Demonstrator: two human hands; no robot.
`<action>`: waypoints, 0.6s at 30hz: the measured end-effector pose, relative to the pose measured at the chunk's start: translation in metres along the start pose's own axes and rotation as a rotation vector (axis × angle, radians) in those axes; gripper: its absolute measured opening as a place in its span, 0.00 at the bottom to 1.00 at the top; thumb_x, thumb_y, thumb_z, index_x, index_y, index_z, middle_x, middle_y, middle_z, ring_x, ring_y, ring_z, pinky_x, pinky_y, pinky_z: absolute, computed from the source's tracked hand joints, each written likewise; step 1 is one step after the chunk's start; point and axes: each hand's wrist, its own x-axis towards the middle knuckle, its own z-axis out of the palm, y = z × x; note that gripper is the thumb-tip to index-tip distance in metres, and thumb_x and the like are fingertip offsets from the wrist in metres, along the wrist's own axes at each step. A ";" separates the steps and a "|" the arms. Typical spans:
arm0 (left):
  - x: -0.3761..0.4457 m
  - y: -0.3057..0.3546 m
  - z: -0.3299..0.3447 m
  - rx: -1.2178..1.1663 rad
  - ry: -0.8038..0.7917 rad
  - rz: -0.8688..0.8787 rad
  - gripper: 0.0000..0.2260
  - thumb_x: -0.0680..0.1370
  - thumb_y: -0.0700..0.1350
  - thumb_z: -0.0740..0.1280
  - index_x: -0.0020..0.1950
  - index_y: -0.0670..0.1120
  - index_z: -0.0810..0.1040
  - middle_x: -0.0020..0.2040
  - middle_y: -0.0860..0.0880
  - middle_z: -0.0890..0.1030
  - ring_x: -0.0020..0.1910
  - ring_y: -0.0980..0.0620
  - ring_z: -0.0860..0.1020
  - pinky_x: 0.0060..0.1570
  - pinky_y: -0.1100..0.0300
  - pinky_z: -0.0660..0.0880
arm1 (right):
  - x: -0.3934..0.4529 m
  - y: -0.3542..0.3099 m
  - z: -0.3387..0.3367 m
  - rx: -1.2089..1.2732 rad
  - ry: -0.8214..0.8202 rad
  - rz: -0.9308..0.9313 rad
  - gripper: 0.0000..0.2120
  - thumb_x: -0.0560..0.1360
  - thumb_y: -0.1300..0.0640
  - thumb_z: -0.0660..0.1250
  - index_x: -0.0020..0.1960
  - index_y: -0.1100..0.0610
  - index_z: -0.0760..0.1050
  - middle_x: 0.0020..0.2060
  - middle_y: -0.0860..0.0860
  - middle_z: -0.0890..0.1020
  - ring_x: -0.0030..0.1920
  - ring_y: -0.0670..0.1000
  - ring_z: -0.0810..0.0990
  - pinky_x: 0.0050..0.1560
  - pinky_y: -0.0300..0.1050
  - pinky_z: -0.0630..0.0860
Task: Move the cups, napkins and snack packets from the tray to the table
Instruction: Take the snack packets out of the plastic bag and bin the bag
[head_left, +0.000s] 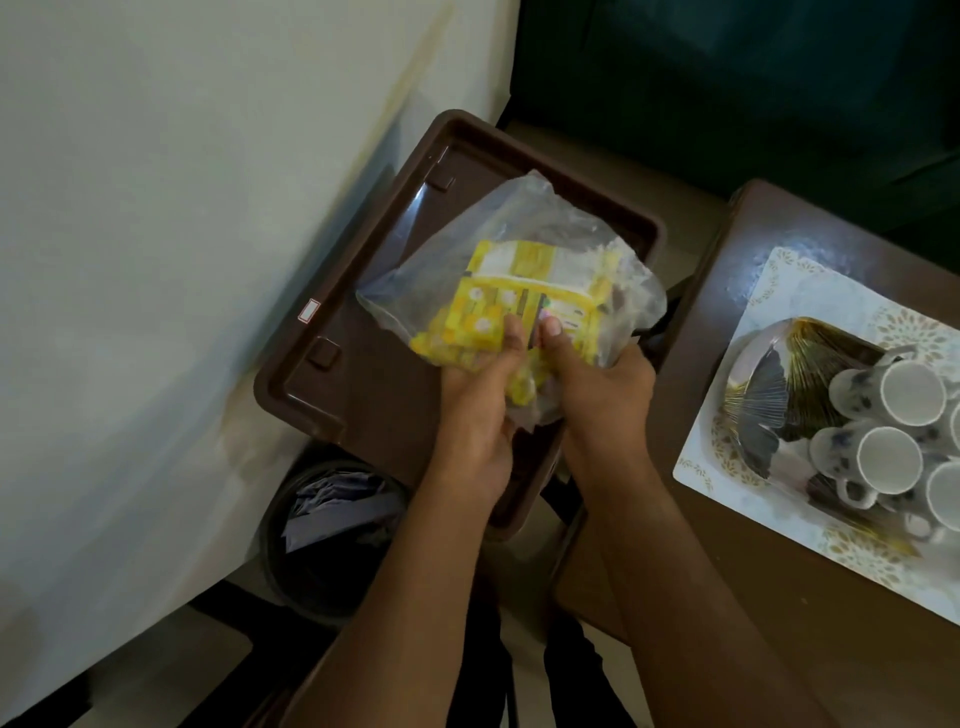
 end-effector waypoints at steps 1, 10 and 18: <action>0.002 0.000 0.000 0.003 -0.011 0.044 0.24 0.76 0.45 0.76 0.72 0.44 0.78 0.63 0.45 0.86 0.63 0.46 0.85 0.63 0.44 0.81 | -0.001 0.001 0.000 -0.061 -0.013 -0.004 0.17 0.73 0.56 0.80 0.60 0.60 0.83 0.52 0.54 0.89 0.53 0.53 0.89 0.55 0.56 0.86; 0.018 0.014 -0.025 0.183 0.018 0.132 0.33 0.72 0.18 0.60 0.72 0.41 0.75 0.58 0.43 0.84 0.57 0.45 0.84 0.48 0.52 0.85 | 0.010 -0.002 -0.018 -0.314 0.153 -0.067 0.30 0.71 0.37 0.77 0.41 0.66 0.80 0.37 0.65 0.83 0.42 0.65 0.86 0.45 0.66 0.85; 0.011 0.016 -0.017 0.181 -0.034 0.150 0.42 0.71 0.16 0.55 0.68 0.59 0.73 0.62 0.50 0.83 0.64 0.49 0.83 0.57 0.44 0.84 | 0.018 -0.023 -0.024 -0.581 0.045 -0.167 0.31 0.70 0.45 0.82 0.68 0.56 0.77 0.58 0.48 0.84 0.57 0.47 0.84 0.58 0.48 0.84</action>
